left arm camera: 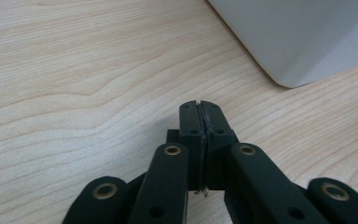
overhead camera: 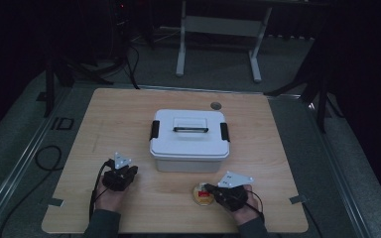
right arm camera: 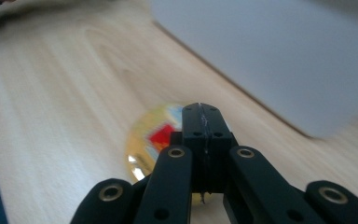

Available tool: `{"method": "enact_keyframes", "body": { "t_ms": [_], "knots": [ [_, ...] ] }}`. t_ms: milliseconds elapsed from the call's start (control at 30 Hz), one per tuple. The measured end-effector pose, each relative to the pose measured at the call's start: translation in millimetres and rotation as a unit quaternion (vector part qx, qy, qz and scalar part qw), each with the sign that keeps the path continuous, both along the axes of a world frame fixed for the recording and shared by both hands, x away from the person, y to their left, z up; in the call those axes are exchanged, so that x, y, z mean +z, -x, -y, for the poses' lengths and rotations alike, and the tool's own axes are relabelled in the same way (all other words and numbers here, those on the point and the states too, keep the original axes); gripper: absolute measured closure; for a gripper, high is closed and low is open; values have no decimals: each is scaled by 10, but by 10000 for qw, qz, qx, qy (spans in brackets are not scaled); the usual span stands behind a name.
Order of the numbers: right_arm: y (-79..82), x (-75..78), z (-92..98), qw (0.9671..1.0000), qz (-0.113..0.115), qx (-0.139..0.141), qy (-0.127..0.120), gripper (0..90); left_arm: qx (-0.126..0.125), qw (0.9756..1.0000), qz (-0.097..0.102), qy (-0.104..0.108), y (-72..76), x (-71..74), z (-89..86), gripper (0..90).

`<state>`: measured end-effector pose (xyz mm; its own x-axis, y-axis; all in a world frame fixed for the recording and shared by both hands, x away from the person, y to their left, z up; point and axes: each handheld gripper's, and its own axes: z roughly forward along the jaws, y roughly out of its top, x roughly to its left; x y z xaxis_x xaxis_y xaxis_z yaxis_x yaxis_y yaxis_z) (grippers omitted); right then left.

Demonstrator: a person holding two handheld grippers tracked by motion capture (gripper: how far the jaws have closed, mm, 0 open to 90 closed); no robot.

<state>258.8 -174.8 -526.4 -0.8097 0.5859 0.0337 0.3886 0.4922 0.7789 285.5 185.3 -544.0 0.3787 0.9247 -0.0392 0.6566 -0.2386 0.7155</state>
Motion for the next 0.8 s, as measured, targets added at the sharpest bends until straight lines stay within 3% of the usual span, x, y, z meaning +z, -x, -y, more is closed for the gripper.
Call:
{"method": "enact_keyframes", "body": {
  "t_ms": [167, 267, 800],
  "knots": [
    [31, -62, -153, 9996, -27, 183, 198, 900, -6, 10000, 8, -1, 2, 3, -6, 871],
    [45, -87, -163, 9996, -69, 146, 252, 900, -3, 10000, 12, 5, 3, 4, -7, 867],
    [-49, -69, 163, 9981, -25, -459, 421, 900, -39, 10000, -15, -38, -3, -4, 8, 852]
  ]
}}
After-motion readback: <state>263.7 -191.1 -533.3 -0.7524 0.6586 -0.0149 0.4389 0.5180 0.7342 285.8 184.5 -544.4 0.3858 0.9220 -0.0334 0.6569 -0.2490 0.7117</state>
